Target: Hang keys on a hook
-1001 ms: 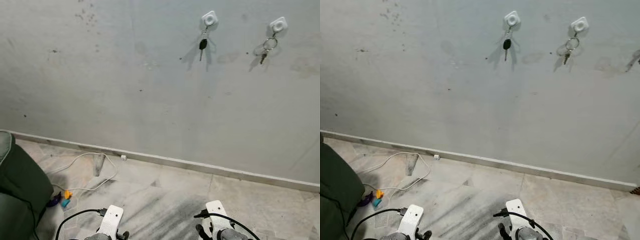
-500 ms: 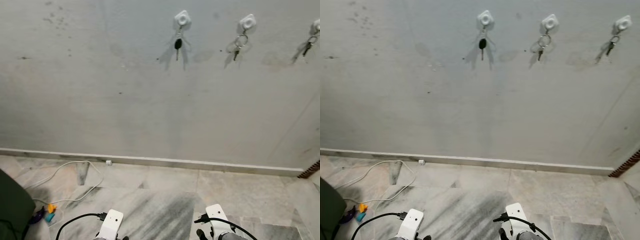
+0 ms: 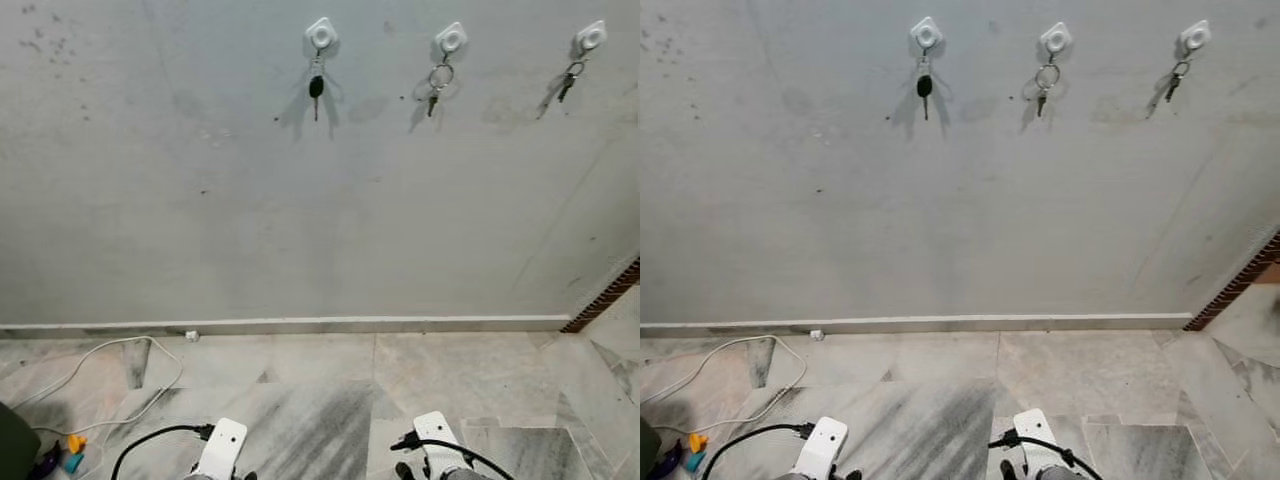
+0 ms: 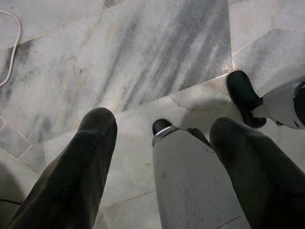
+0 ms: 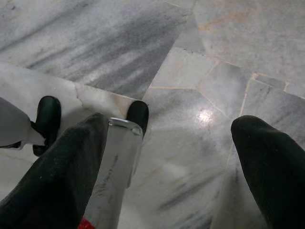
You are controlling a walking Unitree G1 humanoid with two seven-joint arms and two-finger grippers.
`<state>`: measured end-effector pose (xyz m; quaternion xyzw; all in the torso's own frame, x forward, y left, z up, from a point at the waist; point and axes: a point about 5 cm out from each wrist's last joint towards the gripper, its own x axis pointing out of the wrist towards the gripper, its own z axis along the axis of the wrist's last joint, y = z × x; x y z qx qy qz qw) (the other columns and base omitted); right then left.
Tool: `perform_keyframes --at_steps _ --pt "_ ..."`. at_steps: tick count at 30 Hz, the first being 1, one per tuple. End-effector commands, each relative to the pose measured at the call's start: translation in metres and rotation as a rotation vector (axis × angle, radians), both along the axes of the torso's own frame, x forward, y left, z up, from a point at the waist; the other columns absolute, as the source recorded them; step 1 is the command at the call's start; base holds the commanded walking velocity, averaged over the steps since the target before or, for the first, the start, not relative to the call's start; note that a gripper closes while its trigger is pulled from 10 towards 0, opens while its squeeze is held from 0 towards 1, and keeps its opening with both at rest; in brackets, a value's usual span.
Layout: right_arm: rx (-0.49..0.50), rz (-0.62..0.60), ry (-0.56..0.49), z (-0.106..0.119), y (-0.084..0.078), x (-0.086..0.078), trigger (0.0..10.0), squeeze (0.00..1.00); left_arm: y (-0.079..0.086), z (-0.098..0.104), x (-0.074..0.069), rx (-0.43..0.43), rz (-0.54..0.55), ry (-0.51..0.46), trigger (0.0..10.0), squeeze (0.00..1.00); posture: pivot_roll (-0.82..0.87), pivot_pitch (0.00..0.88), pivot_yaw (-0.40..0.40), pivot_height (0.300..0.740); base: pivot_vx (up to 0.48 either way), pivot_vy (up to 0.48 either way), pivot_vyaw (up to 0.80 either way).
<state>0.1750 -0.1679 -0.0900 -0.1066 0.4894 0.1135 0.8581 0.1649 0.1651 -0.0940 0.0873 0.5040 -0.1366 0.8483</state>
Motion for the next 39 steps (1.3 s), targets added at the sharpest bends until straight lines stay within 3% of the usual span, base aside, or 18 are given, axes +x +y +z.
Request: perform_keyframes --at_steps 1,39 --pt "0.006 0.002 0.018 -0.002 0.003 -0.002 10.0 0.0 0.004 -0.001 -0.002 0.013 -0.011 0.013 10.0 0.0 0.06 0.038 0.029 0.74 0.0 0.0 -0.77" --pt "-0.003 -0.003 0.041 -0.005 0.002 -0.011 10.0 0.0 0.007 0.0 -0.001 0.028 -0.054 0.018 10.0 0.0 0.03 0.045 0.035 0.74 0.0 0.0 -0.77"
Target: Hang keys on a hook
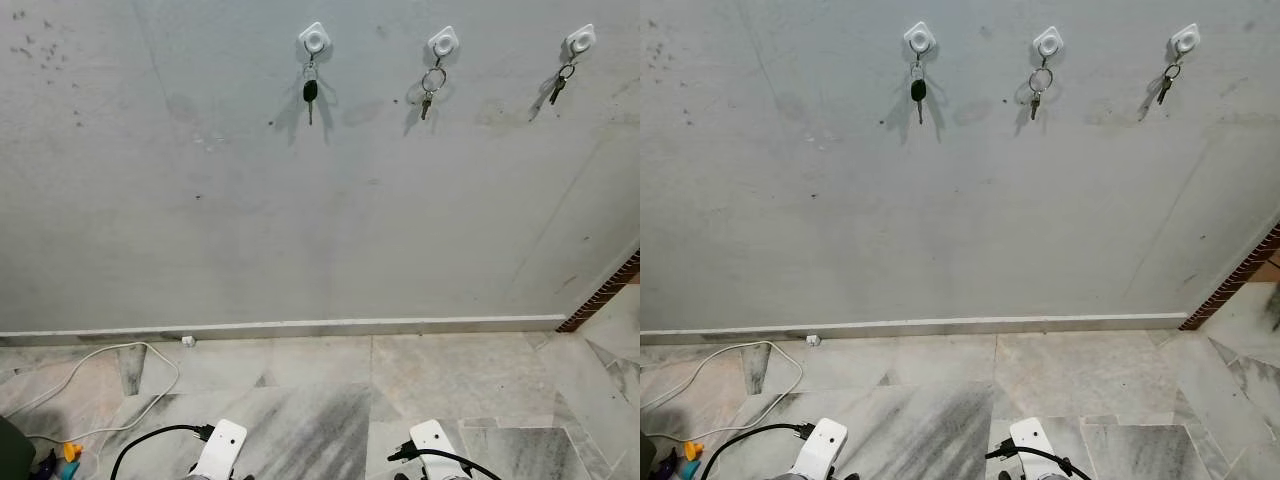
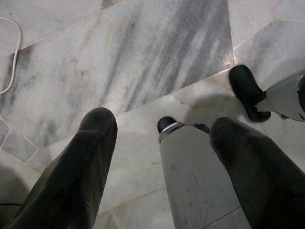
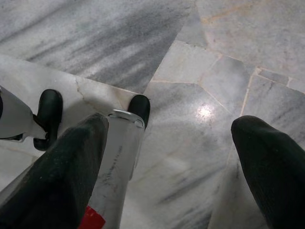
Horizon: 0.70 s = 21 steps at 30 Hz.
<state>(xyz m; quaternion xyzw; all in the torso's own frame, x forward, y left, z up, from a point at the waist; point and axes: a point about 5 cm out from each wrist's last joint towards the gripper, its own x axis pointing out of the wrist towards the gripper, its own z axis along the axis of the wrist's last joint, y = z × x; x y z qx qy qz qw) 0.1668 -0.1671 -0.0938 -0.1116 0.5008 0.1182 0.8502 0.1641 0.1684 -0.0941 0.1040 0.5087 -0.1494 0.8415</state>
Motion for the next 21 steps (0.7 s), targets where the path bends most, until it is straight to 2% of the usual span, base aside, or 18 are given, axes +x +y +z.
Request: perform_keyframes --at_steps 1,21 --pt "0.006 -0.015 0.014 -0.0015 0.001 -0.003 10.0 0.0 0.0034 0.0003 0.0 0.01 -0.015 0.005 10.0 0.0 0.03 0.045 0.035 0.74 0.0 0.0 -0.77" --pt "0.009 -0.007 0.012 -0.0007 0.0039 -0.0006 10.0 0.0 0.0057 0.0016 0.0024 0.002 -0.008 -0.002 10.0 0.0 0.04 0.045 0.037 0.74 0.0 0.0 -0.77"
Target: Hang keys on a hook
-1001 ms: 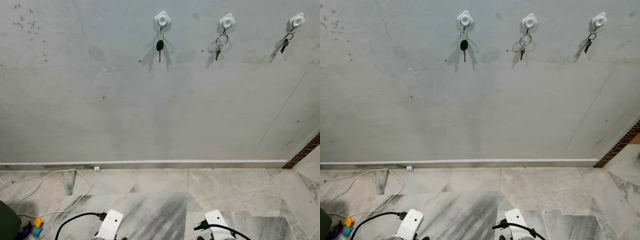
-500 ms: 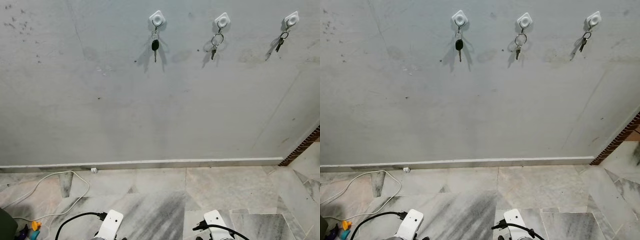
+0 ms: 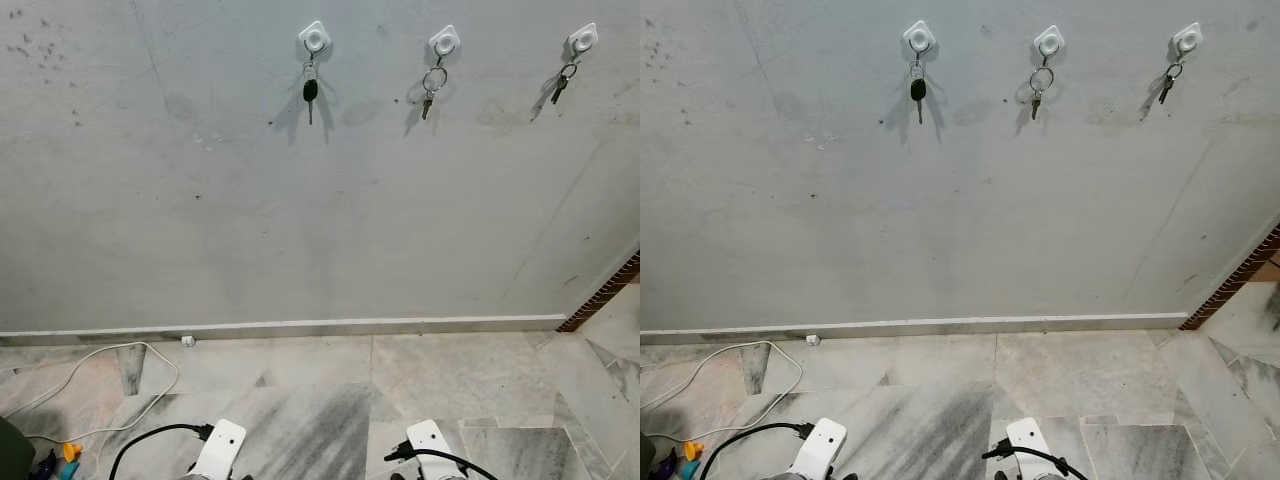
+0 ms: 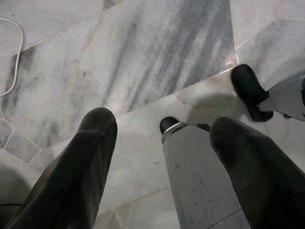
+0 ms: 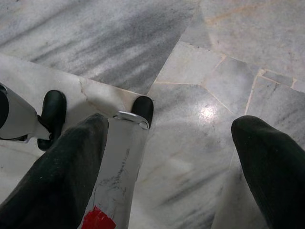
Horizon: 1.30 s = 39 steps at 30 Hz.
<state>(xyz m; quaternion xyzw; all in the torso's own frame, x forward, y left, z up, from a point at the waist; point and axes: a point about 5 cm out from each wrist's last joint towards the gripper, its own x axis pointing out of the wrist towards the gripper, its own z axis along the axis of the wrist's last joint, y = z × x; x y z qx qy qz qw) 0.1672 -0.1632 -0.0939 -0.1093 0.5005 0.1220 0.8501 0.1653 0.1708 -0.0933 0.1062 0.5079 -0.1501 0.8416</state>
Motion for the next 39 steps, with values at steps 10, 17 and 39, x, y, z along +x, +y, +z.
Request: perform_keyframes --at_steps 10,17,39 --pt "0.002 -0.007 0.01 -0.0002 0.0018 0.0002 10.0 0.0 0.0044 0.002 0.0032 -0.005 -0.015 0.0 10.0 0.0 0.04 0.039 0.037 0.74 0.0 0.0 -0.77" --pt "-0.001 0.001 0.01 0.0002 0.0018 0.0013 10.0 0.0 0.0044 0.0022 0.0038 -0.008 -0.009 0.001 10.0 0.0 0.05 0.038 0.031 0.74 0.0 0.0 -0.77" --pt "0.0 0.004 0.011 0.0003 0.0025 0.0018 10.0 0.0 0.0039 0.0026 0.0047 -0.013 -0.002 -0.003 10.0 0.0 0.04 0.044 0.03 0.74 0.0 -0.083 -0.76"
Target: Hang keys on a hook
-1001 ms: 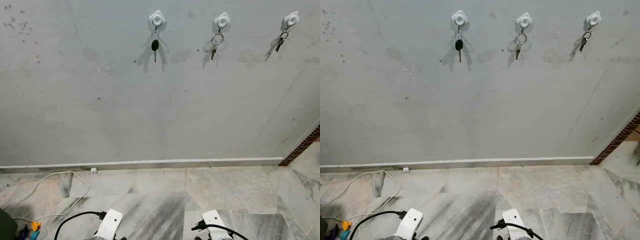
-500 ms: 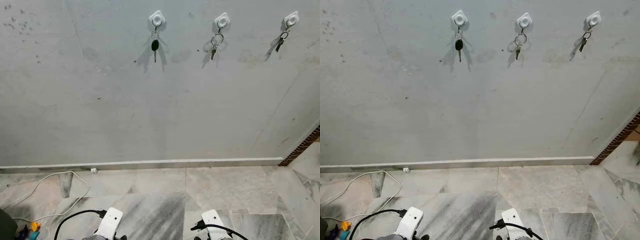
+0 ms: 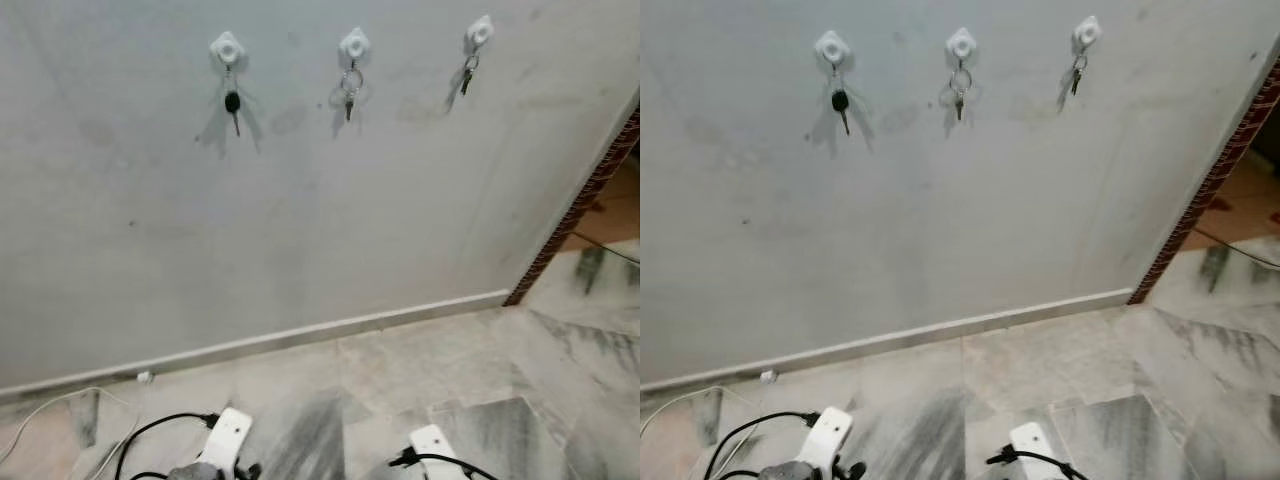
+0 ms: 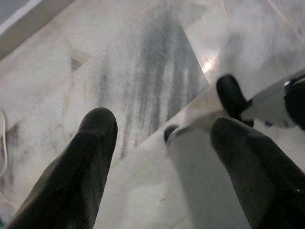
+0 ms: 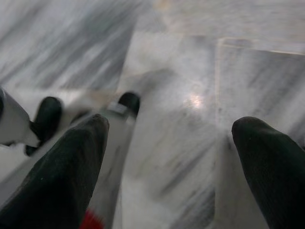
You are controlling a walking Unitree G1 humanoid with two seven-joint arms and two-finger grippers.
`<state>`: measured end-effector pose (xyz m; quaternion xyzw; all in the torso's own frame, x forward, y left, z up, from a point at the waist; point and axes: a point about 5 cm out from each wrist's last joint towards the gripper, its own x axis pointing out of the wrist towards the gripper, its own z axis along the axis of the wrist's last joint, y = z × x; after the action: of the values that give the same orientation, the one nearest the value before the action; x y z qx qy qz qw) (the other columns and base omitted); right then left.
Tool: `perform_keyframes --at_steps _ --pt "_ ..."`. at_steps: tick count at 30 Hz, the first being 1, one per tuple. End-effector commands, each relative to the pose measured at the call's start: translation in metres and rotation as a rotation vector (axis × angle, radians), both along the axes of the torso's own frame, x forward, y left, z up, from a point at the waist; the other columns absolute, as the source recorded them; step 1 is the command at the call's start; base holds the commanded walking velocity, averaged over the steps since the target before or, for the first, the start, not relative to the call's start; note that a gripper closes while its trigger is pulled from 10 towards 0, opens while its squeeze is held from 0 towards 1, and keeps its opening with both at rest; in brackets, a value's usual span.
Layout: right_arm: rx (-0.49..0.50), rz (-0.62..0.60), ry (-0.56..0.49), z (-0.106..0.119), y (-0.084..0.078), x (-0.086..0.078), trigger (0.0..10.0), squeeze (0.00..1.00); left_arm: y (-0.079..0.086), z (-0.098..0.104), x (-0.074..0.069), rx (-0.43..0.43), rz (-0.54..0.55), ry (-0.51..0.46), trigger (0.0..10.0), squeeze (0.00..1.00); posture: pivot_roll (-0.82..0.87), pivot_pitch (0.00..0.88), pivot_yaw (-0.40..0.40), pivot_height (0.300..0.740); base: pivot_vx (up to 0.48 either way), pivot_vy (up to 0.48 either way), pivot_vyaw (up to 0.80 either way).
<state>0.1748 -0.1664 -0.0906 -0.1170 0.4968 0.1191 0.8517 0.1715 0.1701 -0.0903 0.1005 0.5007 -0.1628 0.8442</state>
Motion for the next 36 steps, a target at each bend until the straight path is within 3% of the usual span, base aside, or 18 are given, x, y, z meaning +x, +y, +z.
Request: perform_keyframes --at_steps 1,23,36 --pt "0.014 0.002 0.021 -0.003 0.0057 -0.0058 10.0 0.0 0.0045 -0.0005 -0.0015 0.013 0.014 0.007 10.0 0.0 0.05 0.044 0.029 0.74 0.0 0.0 -0.76" --pt "0.006 0.04 0.021 -0.0033 0.0062 -0.0067 10.0 0.0 0.0062 -0.0021 -0.0048 0.031 0.033 0.018 10.0 0.0 0.05 0.054 0.027 0.74 0.0 0.0 -0.07" --pt "-0.005 0.092 0.023 -0.0033 0.0069 -0.007 10.0 0.0 0.0069 -0.0035 -0.0074 0.045 0.034 0.039 10.0 0.0 0.06 0.053 0.01 0.74 0.0 0.0 0.78"
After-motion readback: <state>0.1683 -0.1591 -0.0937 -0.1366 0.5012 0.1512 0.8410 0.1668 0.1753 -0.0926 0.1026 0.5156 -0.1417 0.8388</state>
